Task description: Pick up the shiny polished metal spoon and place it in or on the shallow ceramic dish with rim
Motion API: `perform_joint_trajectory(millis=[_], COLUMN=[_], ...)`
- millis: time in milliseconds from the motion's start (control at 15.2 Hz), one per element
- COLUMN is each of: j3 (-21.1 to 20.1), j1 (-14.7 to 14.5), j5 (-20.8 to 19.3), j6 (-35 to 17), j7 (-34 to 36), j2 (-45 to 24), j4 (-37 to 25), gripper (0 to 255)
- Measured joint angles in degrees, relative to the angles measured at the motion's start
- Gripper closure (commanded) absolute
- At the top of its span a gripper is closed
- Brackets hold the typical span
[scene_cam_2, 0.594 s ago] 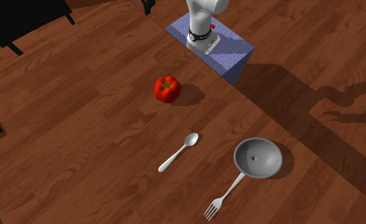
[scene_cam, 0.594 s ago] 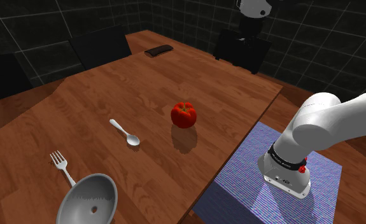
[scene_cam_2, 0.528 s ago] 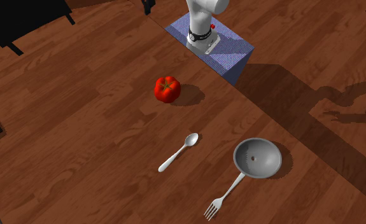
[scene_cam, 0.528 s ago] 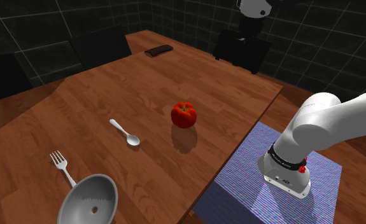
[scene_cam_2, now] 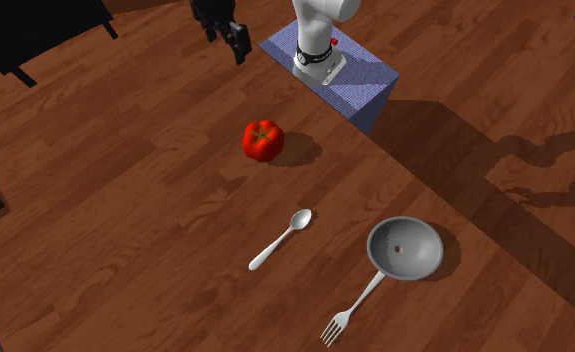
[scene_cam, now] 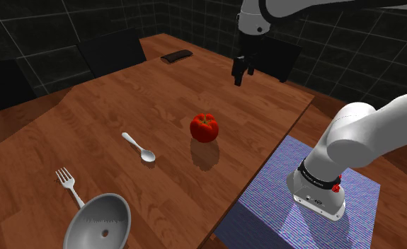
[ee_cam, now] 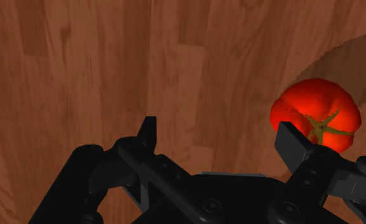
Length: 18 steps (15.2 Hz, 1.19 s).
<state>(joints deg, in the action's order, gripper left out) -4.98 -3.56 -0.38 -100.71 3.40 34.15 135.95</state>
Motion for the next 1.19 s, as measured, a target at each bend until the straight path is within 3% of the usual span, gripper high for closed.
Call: perform_joint_trajectory(millis=[462, 1188], j3=[-4.75, -11.06], j1=[-2.36, -5.68], j5=[4.08, 6.05], j6=[-5.51, -12.08], j7=[6.49, 16.61], j2=[-10.76, -32.15], j4=[-4.07, -17.96], gripper=[0, 0])
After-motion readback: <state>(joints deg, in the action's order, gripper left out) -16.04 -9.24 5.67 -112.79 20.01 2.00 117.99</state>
